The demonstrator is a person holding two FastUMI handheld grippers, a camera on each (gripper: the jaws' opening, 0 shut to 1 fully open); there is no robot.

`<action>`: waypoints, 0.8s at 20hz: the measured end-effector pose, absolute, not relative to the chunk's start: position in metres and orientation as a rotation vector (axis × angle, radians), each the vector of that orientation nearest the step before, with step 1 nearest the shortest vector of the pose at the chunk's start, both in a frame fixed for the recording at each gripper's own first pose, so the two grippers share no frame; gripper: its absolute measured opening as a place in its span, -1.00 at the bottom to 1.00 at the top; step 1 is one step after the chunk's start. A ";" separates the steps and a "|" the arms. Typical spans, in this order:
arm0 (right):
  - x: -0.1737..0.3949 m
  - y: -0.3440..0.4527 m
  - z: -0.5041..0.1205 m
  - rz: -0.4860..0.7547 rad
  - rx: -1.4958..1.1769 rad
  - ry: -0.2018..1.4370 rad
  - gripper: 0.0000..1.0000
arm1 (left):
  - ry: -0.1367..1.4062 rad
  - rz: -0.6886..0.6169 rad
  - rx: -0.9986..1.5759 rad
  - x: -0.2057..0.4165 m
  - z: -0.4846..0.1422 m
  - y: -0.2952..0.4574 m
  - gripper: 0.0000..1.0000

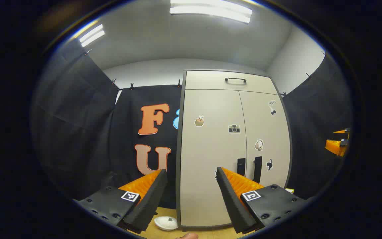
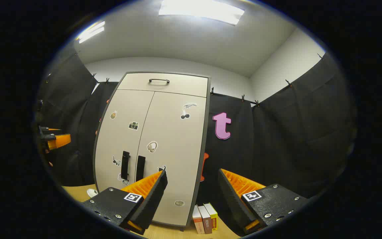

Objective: Open the right door of the double-door shoe cabinet with the right hand, and open the left door with the left hand.

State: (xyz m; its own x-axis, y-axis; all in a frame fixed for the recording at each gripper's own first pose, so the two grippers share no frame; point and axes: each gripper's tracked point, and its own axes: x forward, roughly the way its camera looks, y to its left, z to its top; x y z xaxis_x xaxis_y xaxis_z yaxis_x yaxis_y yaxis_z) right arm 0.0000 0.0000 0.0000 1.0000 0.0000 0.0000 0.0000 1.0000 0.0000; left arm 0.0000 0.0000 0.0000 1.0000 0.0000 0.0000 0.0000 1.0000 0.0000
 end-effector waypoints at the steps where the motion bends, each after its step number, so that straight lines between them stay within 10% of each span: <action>1: 0.001 0.001 0.001 0.001 0.002 -0.001 0.89 | -0.002 0.000 -0.001 -0.001 0.000 0.001 0.92; 16: 0.007 0.027 -0.010 0.042 0.010 0.033 0.88 | 0.040 0.003 -0.060 0.003 -0.019 0.019 0.94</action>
